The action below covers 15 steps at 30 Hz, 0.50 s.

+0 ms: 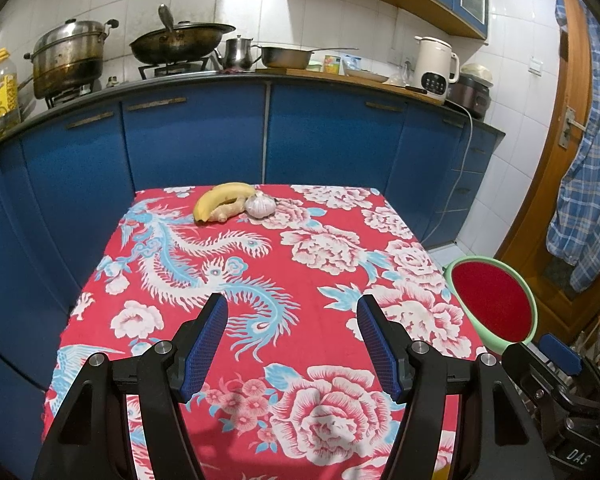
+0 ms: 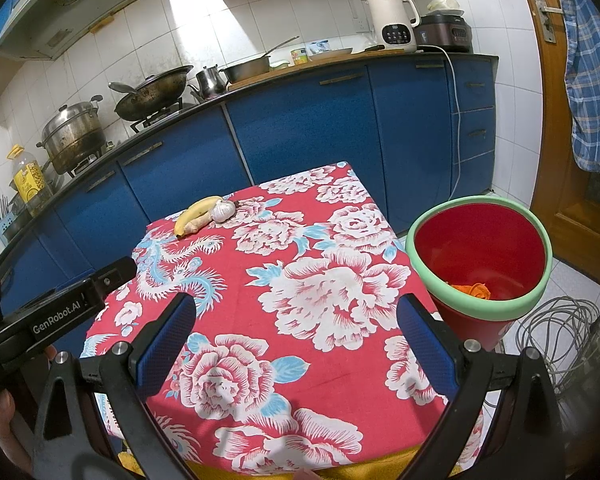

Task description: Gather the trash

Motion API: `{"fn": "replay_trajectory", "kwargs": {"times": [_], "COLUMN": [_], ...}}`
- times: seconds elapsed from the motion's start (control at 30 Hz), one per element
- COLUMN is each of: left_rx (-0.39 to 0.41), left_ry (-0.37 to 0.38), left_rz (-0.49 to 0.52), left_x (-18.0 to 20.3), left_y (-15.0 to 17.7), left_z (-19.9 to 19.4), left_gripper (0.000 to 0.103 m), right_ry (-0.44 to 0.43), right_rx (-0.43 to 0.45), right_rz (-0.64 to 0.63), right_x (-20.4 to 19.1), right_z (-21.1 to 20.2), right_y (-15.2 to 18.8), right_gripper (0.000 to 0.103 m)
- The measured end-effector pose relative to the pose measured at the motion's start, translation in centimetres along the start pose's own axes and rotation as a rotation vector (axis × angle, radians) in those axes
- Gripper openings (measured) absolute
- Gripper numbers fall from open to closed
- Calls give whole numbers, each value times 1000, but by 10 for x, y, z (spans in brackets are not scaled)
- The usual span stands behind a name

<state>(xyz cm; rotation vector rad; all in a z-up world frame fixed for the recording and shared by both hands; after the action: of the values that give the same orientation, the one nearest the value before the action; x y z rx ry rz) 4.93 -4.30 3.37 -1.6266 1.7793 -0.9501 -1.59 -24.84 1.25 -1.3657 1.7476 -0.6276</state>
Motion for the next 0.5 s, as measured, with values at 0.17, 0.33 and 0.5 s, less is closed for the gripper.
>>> {"fn": "replay_trajectory", "kwargs": {"times": [0.17,0.33,0.5], "left_rx": [0,-1,0], "left_ry": [0,0,0], "left_rz": [-2,-1,-1], "left_x": [0,0,0], "left_y": [0,0,0], "left_z": [0,0,0], "left_gripper": [68,68,68], "right_ry": [0,0,-1], "right_rx": [1,1,1], "right_rz": [-2,-2,-2], "right_x": [-1,-2,-1], "right_z": [0,0,0], "right_y": [0,0,1], "right_gripper": [99,99,99]}}
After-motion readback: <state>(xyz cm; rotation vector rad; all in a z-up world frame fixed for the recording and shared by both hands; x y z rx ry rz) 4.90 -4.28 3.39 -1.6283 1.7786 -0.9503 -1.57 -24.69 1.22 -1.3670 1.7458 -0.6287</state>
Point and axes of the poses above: each gripper's, at about its wrist camera, not at the fingertips, and z roughly the way its jaws point, x to its right, y to its underside, the point moved 3 cm from there along z, roughly the way its jaws point, and after that the axes turned 2 degrees about z, right-handed, at the moved point
